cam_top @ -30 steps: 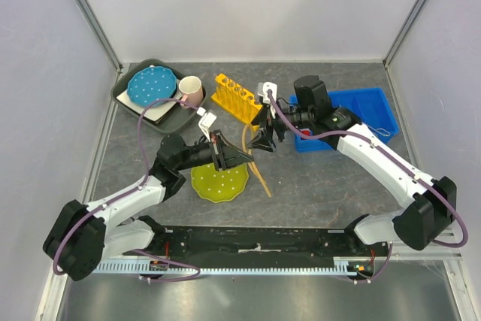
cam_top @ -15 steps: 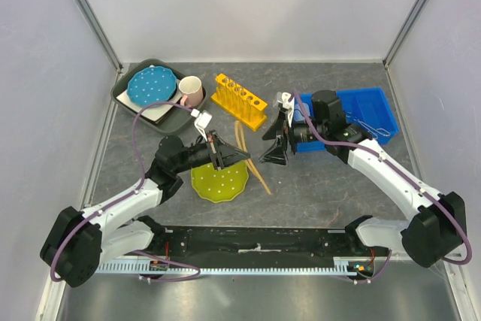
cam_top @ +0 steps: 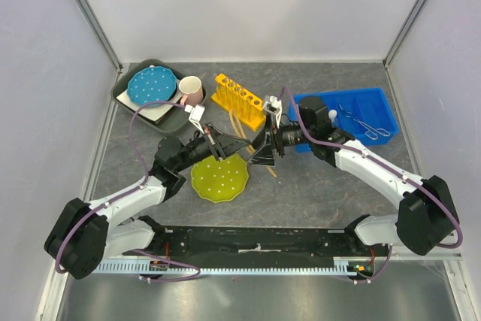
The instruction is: Organize the chemistry lab equipment
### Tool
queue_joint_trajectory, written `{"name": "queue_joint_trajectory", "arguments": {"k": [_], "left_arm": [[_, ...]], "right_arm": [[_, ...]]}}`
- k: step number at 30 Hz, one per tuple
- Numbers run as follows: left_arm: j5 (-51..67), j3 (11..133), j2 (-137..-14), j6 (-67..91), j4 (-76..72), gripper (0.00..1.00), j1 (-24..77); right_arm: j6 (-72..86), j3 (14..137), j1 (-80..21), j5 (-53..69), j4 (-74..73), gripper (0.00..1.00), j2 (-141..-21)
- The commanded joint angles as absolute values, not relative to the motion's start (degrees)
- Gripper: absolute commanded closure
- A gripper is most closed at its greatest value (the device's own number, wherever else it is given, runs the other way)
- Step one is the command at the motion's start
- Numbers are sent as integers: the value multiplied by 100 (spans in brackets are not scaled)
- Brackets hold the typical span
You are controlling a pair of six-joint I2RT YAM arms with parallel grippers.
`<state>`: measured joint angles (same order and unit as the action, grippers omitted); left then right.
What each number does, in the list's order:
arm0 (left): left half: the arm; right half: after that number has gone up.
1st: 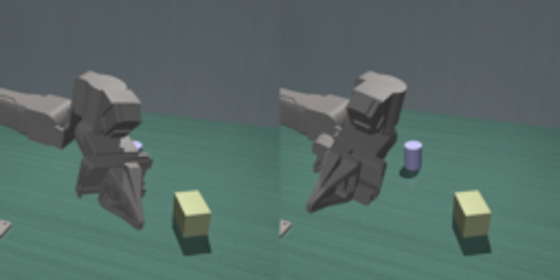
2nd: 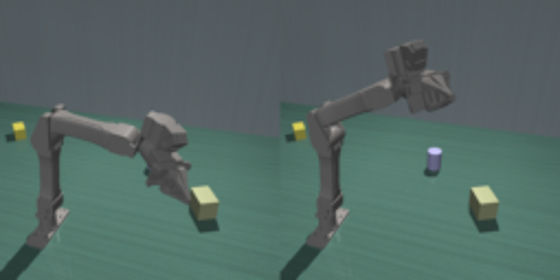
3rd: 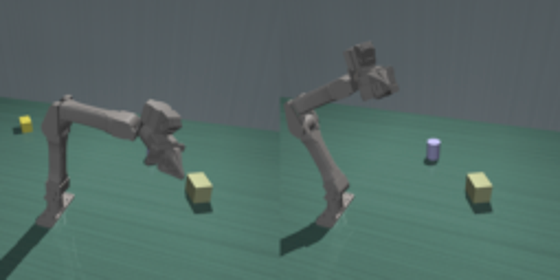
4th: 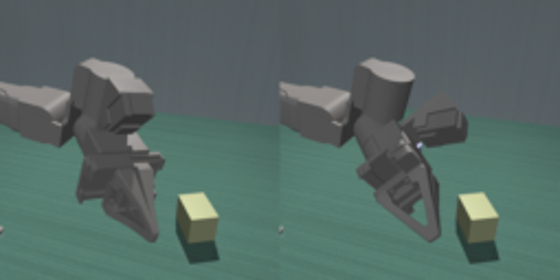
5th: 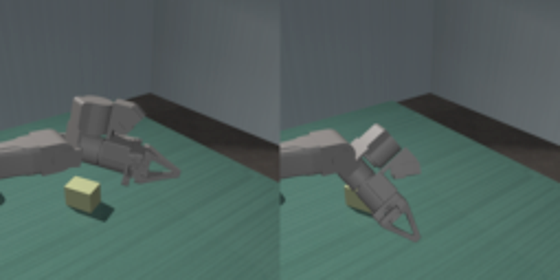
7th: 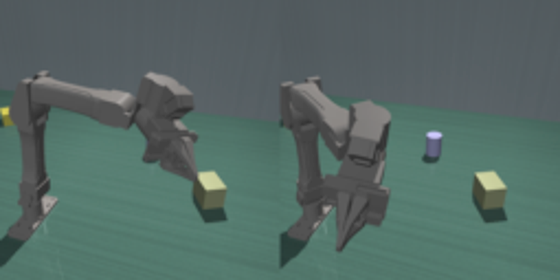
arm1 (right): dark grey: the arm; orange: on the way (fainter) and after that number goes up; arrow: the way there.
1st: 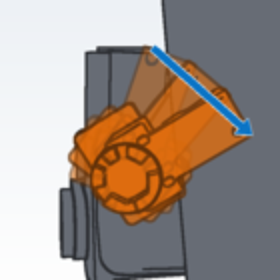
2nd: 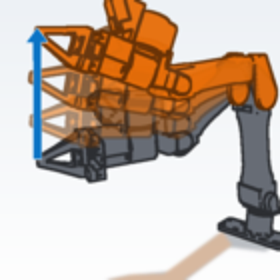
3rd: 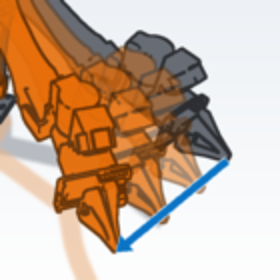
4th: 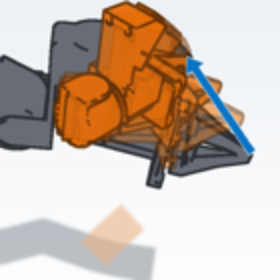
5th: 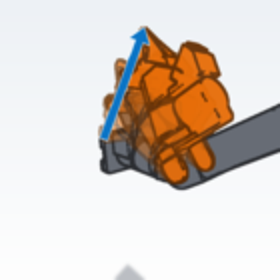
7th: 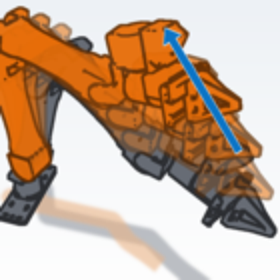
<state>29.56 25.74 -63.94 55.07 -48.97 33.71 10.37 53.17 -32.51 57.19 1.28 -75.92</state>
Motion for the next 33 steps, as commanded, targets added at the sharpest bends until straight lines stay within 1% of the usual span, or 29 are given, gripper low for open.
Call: {"name": "queue_joint_trajectory", "arguments": {"k": [1, 2, 4, 5, 6, 7, 9, 10, 12, 13, 16, 17, 19, 20, 22, 23, 24, 25, 26, 28, 29, 30, 33], "left_arm": [[2628, 2602, -6469, 5827, -5625, 98, 3349], [2602, 2602, -6477, 5818, -5625, 98, 3349], [2584, 2602, -6477, 5810, -5625, 98, 3357], [2575, 2593, -6486, 5810, -5634, 98, 3349], [2575, 2584, -6495, 5810, -5625, 98, 3349], [2558, 2575, -6486, 5810, -5599, 98, 3349], [2514, 2558, -6443, 5775, -5555, 97, 3349], [2496, 2566, -6408, 5748, -5485, 87, 3340], [2461, 2601, -6223, 5643, -5126, 71, 3296], [2461, 2628, -6118, 5582, -4976, 56, 3218], [2443, 2811, -5565, 5213, -3976, 33, 2910], [2443, 2899, -5407, 4881, -3163, 30, 2805], [2417, 3267, -4915, 4415, -2238, 21, 2506], [2347, 3426, -4756, 3794, -1354, 20, 2418], [2059, 3943, -4457, 3062, -356, 18, 2320], [1970, 4094, -4404, 2310, -38, 18, 2320], [1890, 4218, -4351, 1981, 783, 18, 2320], [1820, 4358, -4246, 1708, 1035, 18, 2312], [1750, 4385, -4193, 1227, 1272, 18, 2312], [1740, 4334, -4018, 706, 1730, 18, 2320], [1723, 4290, -3947, 590, 1845, 18, 2320], [1714, 4237, -3894, 493, 1915, 18, 2320], [1635, 3974, -3701, 273, 2127, 18, 2320]], "right_arm": [[1459, 5308, -3313, 5810, 809, 30, -7690], [1459, 5335, -3313, 5792, 809, 50, -7717], [1345, 5387, -3313, 5792, 730, 72, -7726], [1275, 5457, -3313, 5783, 660, 89, -7734], [1092, 5493, -3313, 5783, 485, 95, -7752], [1003, 5528, -3313, 5748, 388, 100, -7743], [827, 5590, -3279, 5713, 116, 100, -7708], [678, 5599, -3252, 5678, 45, 100, -7682], [458, 5634, -3121, 5599, -313, 100, -7638], [153, 5651, -3059, 5459, -473, 100, -7577], [-576, 5800, -2769, 5082, -1158, 100, -7419], [-789, 5984, -2603, 4958, -1691, 100, -7409], [-1516, 6361, -2462, 4599, -2326, 100, -7453], [-1755, 6520, -2287, 4153, -2956, 100, -7497], [-2125, 7019, -2023, 3825, -3583, 100, -7663], [-2440, 7188, -1682, 3571, -4134, 100, -7725], [-2574, 7329, -1453, 3499, -4357, 100, -7769], [-2714, 7548, -1241, 3376, -4551, 100, -7813], [-3029, 7663, -813, 3236, -4918, 100, -7813], [-3461, 7961, -433, 2586, -5254, 100, -7874], [-3672, 8041, -48, 2358, -5526, 100, -7901], [-4091, 8129, 200, 1868, -5633, 100, -7945], [-4813, 8524, 1000, 1390, -6020, 100, -8243]]}}
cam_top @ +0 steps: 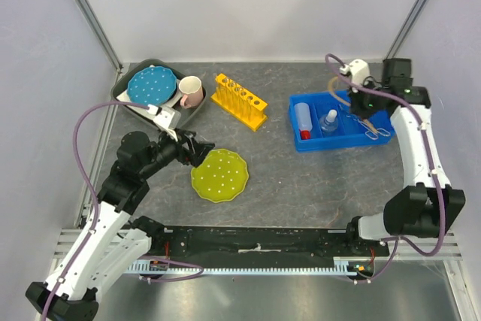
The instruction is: Organize the chemistry lab equipment
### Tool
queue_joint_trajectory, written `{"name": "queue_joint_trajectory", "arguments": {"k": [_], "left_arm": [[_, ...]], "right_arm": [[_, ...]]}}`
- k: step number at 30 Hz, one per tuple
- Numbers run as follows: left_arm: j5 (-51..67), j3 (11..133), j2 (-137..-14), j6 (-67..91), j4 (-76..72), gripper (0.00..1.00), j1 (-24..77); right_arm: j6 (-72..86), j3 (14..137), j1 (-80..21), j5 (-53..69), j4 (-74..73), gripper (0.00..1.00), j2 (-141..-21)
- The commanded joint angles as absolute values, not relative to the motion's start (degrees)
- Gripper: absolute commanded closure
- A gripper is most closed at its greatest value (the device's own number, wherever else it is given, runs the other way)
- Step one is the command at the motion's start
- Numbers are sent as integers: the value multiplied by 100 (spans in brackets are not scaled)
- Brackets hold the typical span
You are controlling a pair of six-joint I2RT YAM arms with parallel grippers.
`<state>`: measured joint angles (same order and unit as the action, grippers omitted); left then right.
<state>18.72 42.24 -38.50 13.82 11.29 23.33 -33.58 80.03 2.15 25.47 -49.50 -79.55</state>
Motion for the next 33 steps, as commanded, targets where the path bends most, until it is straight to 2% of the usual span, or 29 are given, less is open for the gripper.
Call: {"name": "queue_joint_trajectory", "arguments": {"k": [1, 6, 21, 33], "left_arm": [[1591, 3929, -3657, 290, 2127, 18, 2320], [1679, 3894, -3507, 325, 2109, 18, 2320], [1494, 3876, -3437, 308, 2171, 17, 2320], [1476, 3876, -3489, 299, 2180, 17, 2320]], "right_arm": [[-4999, 8726, 1176, 1093, -6099, 100, -8470], [-5721, 9263, 1924, 300, -6222, 100, -9480], [-5986, 10028, 1925, -781, -6293, 99, -11292], [-5783, 10828, 1802, -1468, -6223, 98, -11988]]}}
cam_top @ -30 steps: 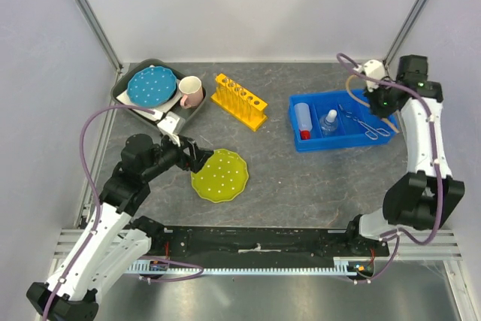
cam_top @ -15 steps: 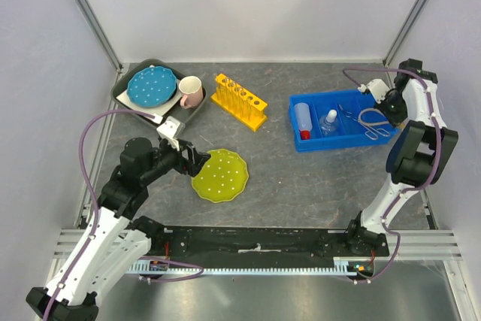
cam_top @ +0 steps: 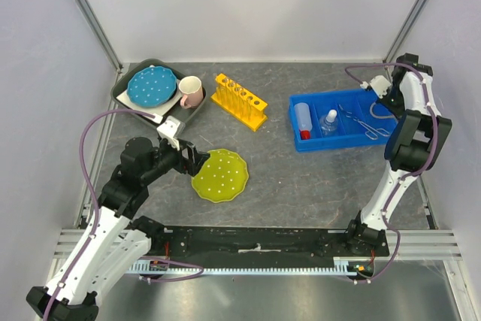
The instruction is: Organize the chemistry lab equipment
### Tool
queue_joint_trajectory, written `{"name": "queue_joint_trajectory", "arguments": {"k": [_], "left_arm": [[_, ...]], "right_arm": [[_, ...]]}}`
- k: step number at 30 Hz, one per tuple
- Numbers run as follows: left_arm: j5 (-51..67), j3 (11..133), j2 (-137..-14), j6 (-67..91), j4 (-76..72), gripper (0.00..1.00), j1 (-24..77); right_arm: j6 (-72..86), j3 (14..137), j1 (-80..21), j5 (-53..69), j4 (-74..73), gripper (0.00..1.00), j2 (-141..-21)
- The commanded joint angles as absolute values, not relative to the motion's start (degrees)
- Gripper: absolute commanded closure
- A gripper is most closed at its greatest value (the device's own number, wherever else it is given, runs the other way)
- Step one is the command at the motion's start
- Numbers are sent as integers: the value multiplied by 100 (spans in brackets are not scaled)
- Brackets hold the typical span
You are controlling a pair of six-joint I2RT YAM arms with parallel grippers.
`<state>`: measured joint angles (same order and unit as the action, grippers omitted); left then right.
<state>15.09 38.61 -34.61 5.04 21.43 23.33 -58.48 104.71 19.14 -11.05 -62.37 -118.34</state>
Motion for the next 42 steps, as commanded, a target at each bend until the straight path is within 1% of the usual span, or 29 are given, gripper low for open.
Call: {"name": "queue_joint_trajectory", "arguments": {"k": [1, 8, 14, 20, 22, 23, 25, 28, 29, 34, 36, 38, 42], "left_arm": [[1477, 3876, -3489, 299, 2171, 17, 2320], [1415, 3876, -3454, 299, 2197, 17, 2320], [1406, 3867, -3463, 299, 2189, 17, 2320], [1415, 3876, -3472, 299, 2188, 17, 2320], [1415, 3876, -3472, 299, 2197, 17, 2320], [1415, 3876, -3480, 299, 2189, 17, 2320], [1433, 3876, -3489, 299, 2180, 17, 2320], [1441, 3876, -3498, 299, 2188, 17, 2320], [1441, 3876, -3489, 299, 2188, 17, 2320], [1450, 3876, -3481, 299, 2197, 17, 2320], [1459, 3876, -3463, 299, 2197, 17, 2320], [1468, 3876, -3454, 299, 2188, 16, 2320], [1476, 3876, -3437, 308, 2189, 16, 2320]], "right_arm": [[-5783, 10837, 1758, -1503, -6205, 98, -12023], [-5547, 11030, 1249, -1678, -6196, 97, -12427], [-5353, 11180, 1099, -1617, -6205, 94, -12752], [-5080, 11206, 1099, -1248, -6267, 83, -12858], [-5019, 11188, 1107, -1222, -6301, 81, -12867], [-5010, 11188, 1116, -1213, -6302, 76, -12841], [-5010, 11188, 1107, -1169, -6311, 73, -12780], [-5045, 11215, 1116, -1125, -6319, 63, -12517], [-5062, 11232, 1108, -1099, -6311, 59, -12455], [-5115, 11346, 1107, -1055, -6346, 55, -12130], [-5115, 11408, 1107, -1020, -6381, 52, -12068], [-5115, 11434, 1116, -1002, -6407, 47, -11980], [-5098, 11443, 1116, -906, -6416, 42, -11874]]}}
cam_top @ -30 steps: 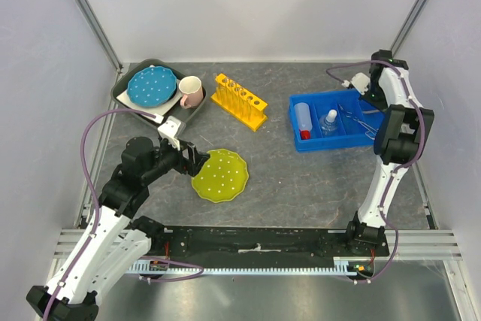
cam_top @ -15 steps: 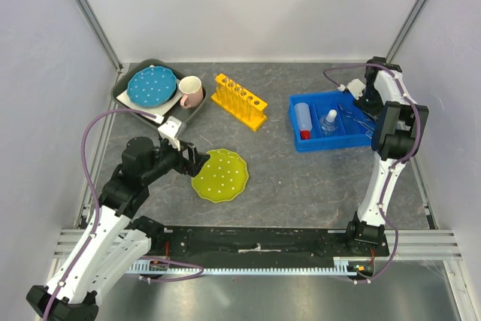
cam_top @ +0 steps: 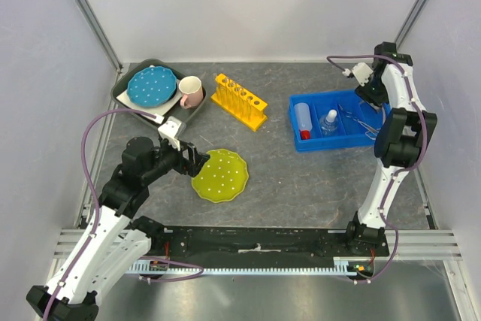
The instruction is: Organize the chemistry lab equipment
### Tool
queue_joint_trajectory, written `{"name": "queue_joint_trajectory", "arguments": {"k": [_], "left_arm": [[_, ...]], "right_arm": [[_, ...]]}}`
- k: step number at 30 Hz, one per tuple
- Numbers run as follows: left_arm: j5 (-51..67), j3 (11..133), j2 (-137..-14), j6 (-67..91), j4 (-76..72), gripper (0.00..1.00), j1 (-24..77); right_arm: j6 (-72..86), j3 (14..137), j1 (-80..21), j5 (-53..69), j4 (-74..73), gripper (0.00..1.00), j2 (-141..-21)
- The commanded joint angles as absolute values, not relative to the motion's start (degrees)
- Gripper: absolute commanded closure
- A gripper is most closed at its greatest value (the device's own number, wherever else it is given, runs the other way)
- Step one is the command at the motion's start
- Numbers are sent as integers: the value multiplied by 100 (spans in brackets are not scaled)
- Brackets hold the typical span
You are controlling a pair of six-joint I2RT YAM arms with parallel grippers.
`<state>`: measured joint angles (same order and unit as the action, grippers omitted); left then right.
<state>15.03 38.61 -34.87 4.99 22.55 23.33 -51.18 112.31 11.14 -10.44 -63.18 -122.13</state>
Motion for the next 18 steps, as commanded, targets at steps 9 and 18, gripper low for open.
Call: {"name": "queue_joint_trajectory", "arguments": {"k": [9, 18], "left_arm": [[1477, 3876, -3410, 308, 2197, 16, 2320], [1424, 3955, -3375, 457, 2232, 14, 2312]], "right_arm": [[-5001, 11461, 1116, -721, -6460, 35, -11646], [-4238, 11277, 1125, 982, -6171, 26, -10375]]}}
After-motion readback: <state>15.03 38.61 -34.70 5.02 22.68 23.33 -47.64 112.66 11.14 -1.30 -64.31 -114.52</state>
